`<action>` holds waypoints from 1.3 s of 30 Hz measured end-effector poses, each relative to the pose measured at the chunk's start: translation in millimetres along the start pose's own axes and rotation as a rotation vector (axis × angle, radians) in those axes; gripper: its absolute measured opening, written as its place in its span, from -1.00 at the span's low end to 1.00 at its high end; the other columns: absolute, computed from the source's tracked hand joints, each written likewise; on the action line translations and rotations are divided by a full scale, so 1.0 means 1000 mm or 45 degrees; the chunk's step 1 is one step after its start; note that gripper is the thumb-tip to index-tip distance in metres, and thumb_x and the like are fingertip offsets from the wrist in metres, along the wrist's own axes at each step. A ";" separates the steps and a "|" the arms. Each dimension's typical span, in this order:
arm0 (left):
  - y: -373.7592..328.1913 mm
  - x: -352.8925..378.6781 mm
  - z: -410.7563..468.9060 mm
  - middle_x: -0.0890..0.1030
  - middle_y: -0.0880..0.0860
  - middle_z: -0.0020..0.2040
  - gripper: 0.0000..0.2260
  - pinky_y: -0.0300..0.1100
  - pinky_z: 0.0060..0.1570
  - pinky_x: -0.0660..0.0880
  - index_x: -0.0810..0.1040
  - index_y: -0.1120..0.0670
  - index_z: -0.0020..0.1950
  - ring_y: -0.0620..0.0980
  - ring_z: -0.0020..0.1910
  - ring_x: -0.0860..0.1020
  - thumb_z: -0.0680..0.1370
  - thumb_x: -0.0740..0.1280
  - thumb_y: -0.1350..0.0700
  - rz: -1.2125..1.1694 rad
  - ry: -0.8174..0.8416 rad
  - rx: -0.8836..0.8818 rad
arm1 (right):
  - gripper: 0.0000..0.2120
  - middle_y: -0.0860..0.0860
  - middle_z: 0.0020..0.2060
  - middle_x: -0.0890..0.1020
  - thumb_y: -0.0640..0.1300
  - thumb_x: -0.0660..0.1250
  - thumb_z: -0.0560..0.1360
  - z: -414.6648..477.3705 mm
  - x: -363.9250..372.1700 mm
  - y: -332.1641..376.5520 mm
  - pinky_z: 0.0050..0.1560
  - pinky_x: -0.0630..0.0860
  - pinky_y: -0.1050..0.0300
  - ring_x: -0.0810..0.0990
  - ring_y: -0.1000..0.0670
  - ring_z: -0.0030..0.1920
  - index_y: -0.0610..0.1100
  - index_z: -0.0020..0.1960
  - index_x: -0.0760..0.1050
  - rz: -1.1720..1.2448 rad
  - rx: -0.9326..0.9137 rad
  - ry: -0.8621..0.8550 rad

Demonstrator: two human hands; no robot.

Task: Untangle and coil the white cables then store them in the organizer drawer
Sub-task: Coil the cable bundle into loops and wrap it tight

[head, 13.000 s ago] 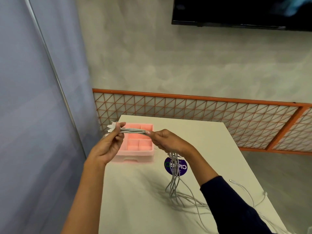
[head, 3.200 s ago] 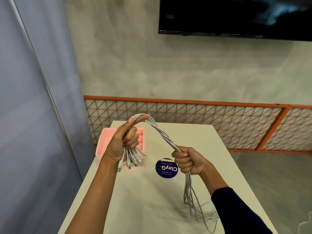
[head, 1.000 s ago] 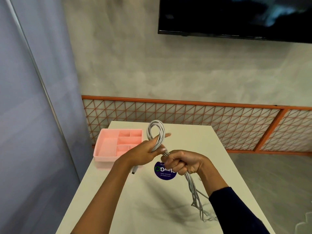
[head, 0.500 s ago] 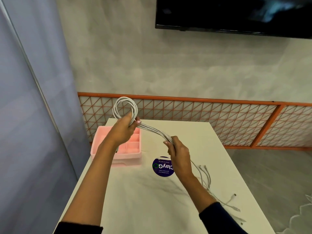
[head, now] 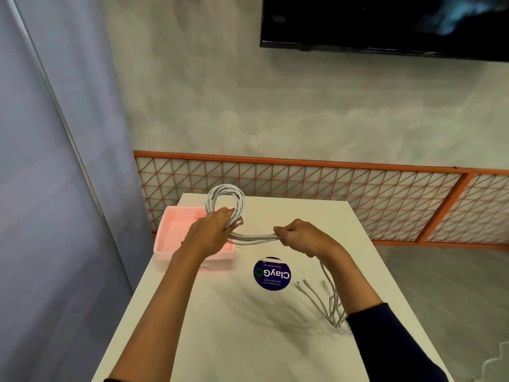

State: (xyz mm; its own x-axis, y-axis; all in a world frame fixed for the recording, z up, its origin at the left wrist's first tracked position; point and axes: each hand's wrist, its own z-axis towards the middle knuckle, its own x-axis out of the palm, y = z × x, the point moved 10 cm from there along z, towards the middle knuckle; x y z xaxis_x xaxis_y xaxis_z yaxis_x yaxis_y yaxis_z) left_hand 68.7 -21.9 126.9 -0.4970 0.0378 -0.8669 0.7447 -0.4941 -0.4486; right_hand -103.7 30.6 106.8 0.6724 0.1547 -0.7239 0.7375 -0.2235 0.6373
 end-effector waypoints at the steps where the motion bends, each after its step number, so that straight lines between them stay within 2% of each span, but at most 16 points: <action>1: 0.001 0.002 0.000 0.57 0.02 0.16 -0.72 0.01 -0.02 0.53 0.48 0.01 0.22 0.11 -0.01 0.57 0.65 0.10 -0.07 0.019 0.017 -0.029 | -0.66 0.02 -0.48 0.30 0.02 0.14 0.57 0.000 0.000 -0.003 -0.46 0.15 0.22 0.19 0.03 -0.48 -0.14 -0.31 0.34 0.018 0.044 0.017; 3: 0.001 0.006 -0.002 0.53 0.00 0.21 -0.68 -0.03 -0.04 0.51 0.44 -0.02 0.29 0.12 -0.01 0.57 0.66 0.05 -0.10 0.108 0.062 -0.076 | -0.70 0.02 -0.50 0.30 -0.03 0.15 0.53 0.001 0.000 -0.006 -0.47 0.13 0.23 0.18 0.03 -0.50 -0.12 -0.34 0.32 0.036 0.107 0.035; 7: 0.001 0.005 -0.001 0.43 -0.01 0.26 -0.65 -0.03 -0.03 0.46 0.45 -0.05 0.31 0.11 0.14 0.48 0.65 0.02 -0.12 0.301 0.083 -0.120 | -0.74 0.02 -0.45 0.34 -0.06 0.16 0.53 0.001 -0.005 -0.003 -0.47 0.16 0.23 0.24 0.03 -0.48 -0.14 -0.29 0.32 -0.099 0.135 0.006; 10: 0.001 0.011 0.002 0.44 0.02 0.20 -0.69 0.00 0.08 0.41 0.56 0.03 0.12 0.05 0.13 0.34 0.65 0.08 -0.07 0.023 0.112 -0.124 | -0.77 0.02 -0.42 0.34 -0.05 0.15 0.54 0.001 0.000 0.005 -0.46 0.17 0.21 0.25 0.04 -0.46 -0.16 -0.23 0.33 -0.175 0.114 0.046; 13: -0.018 0.024 -0.001 0.59 0.04 0.00 -0.69 0.05 0.13 0.47 0.58 0.09 -0.04 0.04 -0.03 0.51 0.66 0.11 -0.03 -0.422 0.154 -0.046 | -0.73 0.02 -0.51 0.31 -0.09 0.15 0.51 0.002 0.016 0.016 -0.48 0.14 0.23 0.20 0.03 -0.52 -0.13 -0.35 0.32 -0.097 0.071 0.160; 16: -0.037 0.042 -0.010 0.67 0.14 -0.10 -0.65 -0.05 0.04 0.57 0.53 0.24 0.04 0.07 -0.11 0.65 0.67 0.09 0.00 -0.743 0.297 -0.026 | -0.71 0.03 -0.55 0.26 -0.11 0.14 0.49 0.001 0.029 0.025 -0.52 0.10 0.25 0.15 0.04 -0.54 -0.11 -0.40 0.30 0.004 0.047 0.276; 18: -0.037 0.051 -0.015 0.67 0.19 -0.24 -0.61 -0.13 -0.14 0.60 0.48 0.27 -0.01 0.08 -0.28 0.66 0.67 0.06 -0.03 -0.854 0.383 -0.086 | -0.72 0.05 -0.57 0.21 -0.15 0.09 0.50 -0.001 0.034 0.024 -0.55 0.06 0.26 0.10 0.07 -0.56 -0.10 -0.39 0.29 0.114 0.081 0.378; 20: -0.033 0.053 -0.018 0.55 0.12 -0.41 -0.60 -0.23 -0.38 0.48 0.45 0.22 -0.12 -0.02 -0.46 0.51 0.67 0.05 -0.05 -0.888 0.377 -0.153 | -0.71 0.07 -0.56 0.19 -0.16 0.03 0.53 -0.003 0.038 0.023 -0.57 0.04 0.25 0.07 0.09 -0.56 -0.11 -0.35 0.32 0.268 0.085 0.477; 22: -0.031 0.049 -0.018 0.40 0.01 -0.45 -0.63 -0.27 -0.46 0.31 0.44 0.18 -0.14 -0.11 -0.49 0.35 0.67 0.07 -0.05 -0.968 0.344 -0.200 | -0.69 0.07 -0.54 0.19 -0.08 0.05 0.60 -0.005 0.037 0.025 -0.57 0.06 0.26 0.09 0.10 -0.55 -0.16 -0.26 0.40 0.338 0.017 0.512; 24: -0.028 0.044 -0.016 0.33 -0.02 -0.46 -0.64 -0.30 -0.50 0.22 0.43 0.16 -0.18 -0.15 -0.52 0.27 0.67 0.09 -0.05 -1.028 0.344 -0.210 | -0.71 0.06 -0.49 0.28 0.05 0.19 0.60 -0.008 0.033 0.029 -0.53 0.16 0.28 0.18 0.10 -0.50 -0.16 -0.13 0.43 0.308 -0.132 0.483; 27: -0.017 0.041 -0.015 0.28 -0.02 -0.48 -0.62 -0.33 -0.53 0.13 0.40 0.12 -0.26 -0.15 -0.54 0.19 0.67 0.08 -0.05 -1.082 0.384 -0.283 | -0.74 0.04 -0.35 0.48 0.00 0.36 0.51 -0.010 0.022 0.032 -0.42 0.38 0.26 0.41 0.09 -0.41 -0.17 0.00 0.40 0.228 -0.337 0.310; 29: -0.007 0.041 -0.015 0.27 -0.02 -0.49 -0.61 -0.34 -0.56 0.13 0.42 0.12 -0.26 -0.14 -0.55 0.17 0.66 0.10 -0.07 -1.155 0.399 -0.370 | -0.74 0.03 -0.24 0.55 0.04 0.34 0.52 -0.010 0.008 0.035 -0.31 0.48 0.17 0.52 0.04 -0.29 -0.14 0.02 0.42 0.041 -0.491 -0.036; 31: -0.002 0.046 -0.017 0.25 0.01 -0.49 -0.62 -0.35 -0.58 0.13 0.43 0.13 -0.24 -0.14 -0.56 0.15 0.65 0.12 -0.09 -1.295 0.458 -0.445 | -0.68 0.04 -0.12 0.58 0.17 0.20 0.54 -0.019 -0.001 0.041 -0.22 0.50 0.04 0.55 -0.01 -0.17 -0.06 0.09 0.47 -0.238 -0.605 -0.480; 33: -0.006 0.053 -0.020 0.26 0.03 -0.50 -0.62 -0.35 -0.59 0.12 0.44 0.15 -0.18 -0.13 -0.59 0.16 0.63 0.13 -0.11 -1.418 0.560 -0.454 | -0.58 0.04 -0.07 0.59 0.23 0.05 0.54 -0.027 -0.001 0.045 -0.22 0.51 0.01 0.56 -0.05 -0.14 -0.01 0.14 0.49 -0.328 -0.604 -0.701; 35: -0.011 0.057 -0.024 0.29 0.05 -0.51 -0.61 -0.33 -0.58 0.17 0.45 0.16 -0.12 -0.11 -0.61 0.20 0.60 0.13 -0.16 -1.445 0.624 -0.408 | -0.62 0.02 -0.07 0.60 0.18 0.05 0.58 -0.023 0.001 0.046 -0.20 0.50 0.00 0.56 -0.06 -0.12 -0.03 0.15 0.48 -0.320 -0.606 -0.652; 39: -0.017 0.059 -0.032 0.37 0.06 -0.48 -0.52 -0.28 -0.55 0.31 0.45 0.17 -0.05 -0.10 -0.58 0.31 0.57 0.08 -0.25 -1.495 0.701 -0.325 | -0.68 0.03 -0.19 0.62 0.11 0.08 0.62 -0.014 0.001 0.055 -0.14 0.47 -0.01 0.56 -0.04 -0.17 -0.08 0.02 0.48 -0.365 -0.672 -0.315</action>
State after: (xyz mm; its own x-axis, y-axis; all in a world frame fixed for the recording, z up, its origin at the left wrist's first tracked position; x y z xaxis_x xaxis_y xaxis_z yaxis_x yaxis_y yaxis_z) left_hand 40.6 16.3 76.8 -0.7004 0.7043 0.1153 0.0910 0.2484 -0.9644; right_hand -61.4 32.3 144.7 0.4560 -0.1026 -0.8840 0.8600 0.3064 0.4080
